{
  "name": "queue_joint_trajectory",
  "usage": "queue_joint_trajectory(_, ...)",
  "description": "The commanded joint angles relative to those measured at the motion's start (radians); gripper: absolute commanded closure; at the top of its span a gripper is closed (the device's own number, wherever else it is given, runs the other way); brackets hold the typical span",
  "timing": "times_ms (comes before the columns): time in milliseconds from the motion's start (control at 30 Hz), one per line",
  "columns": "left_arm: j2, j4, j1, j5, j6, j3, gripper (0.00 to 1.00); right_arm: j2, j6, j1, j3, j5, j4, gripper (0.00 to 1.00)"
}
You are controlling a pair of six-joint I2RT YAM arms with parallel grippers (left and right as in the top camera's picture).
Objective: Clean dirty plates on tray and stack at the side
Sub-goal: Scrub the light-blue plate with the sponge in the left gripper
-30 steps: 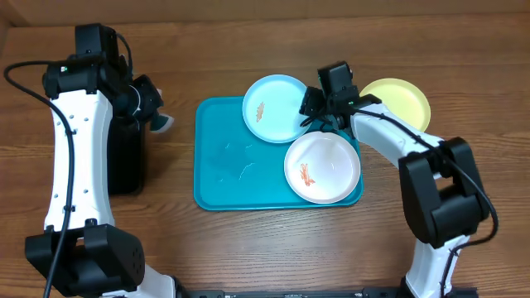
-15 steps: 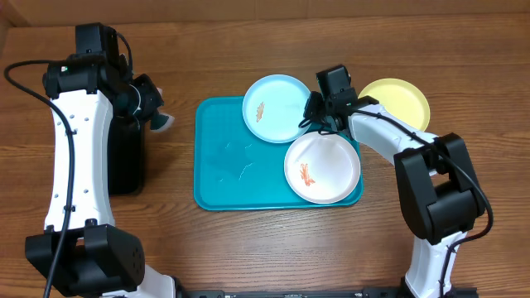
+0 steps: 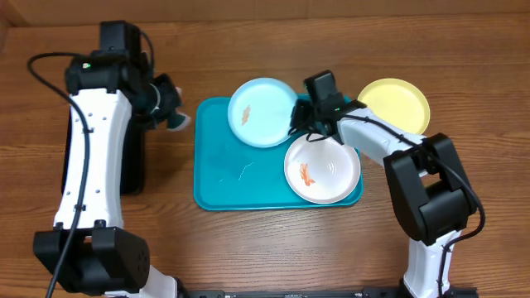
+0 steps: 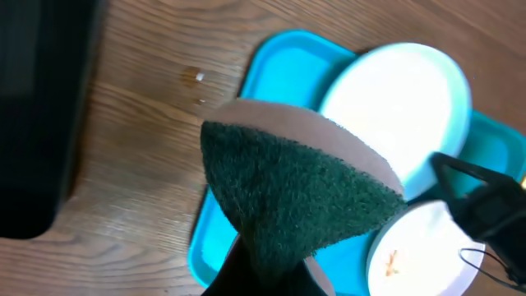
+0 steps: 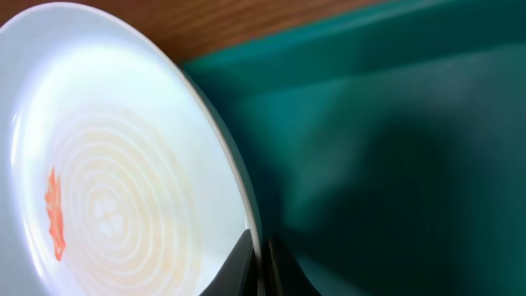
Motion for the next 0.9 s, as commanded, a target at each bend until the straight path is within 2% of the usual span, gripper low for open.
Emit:
queue_joint_trajectory(0, 0.032, 0.006, -0.045, 0.011, 0.011, 0.002, 0.96, 0.007, -0.003, 0.041, 0.008, -0.038, 0.001, 0.95)
queue_joint_trajectory(200, 0.115, -0.027, -0.122, 0.011, 0.011, 0.002, 0.96, 0.007, -0.004, 0.073, 0.008, -0.07, -0.101, 0.96)
queue_joint_trajectory(300, 0.175, -0.028, -0.165, 0.019, 0.012, 0.002, 0.96, 0.007, -0.053, 0.087, 0.008, -0.118, -0.137, 0.96)
queue_joint_trajectory(500, 0.302, -0.014, -0.251, 0.018, 0.012, 0.002, 0.96, 0.007, -0.048, 0.13, 0.007, -0.092, -0.17, 0.96)
queue_joint_trajectory(867, 0.504, 0.003, -0.285, 0.015, 0.011, 0.002, 0.95, 0.007, -0.03, 0.136, 0.007, -0.045, -0.184, 0.94)
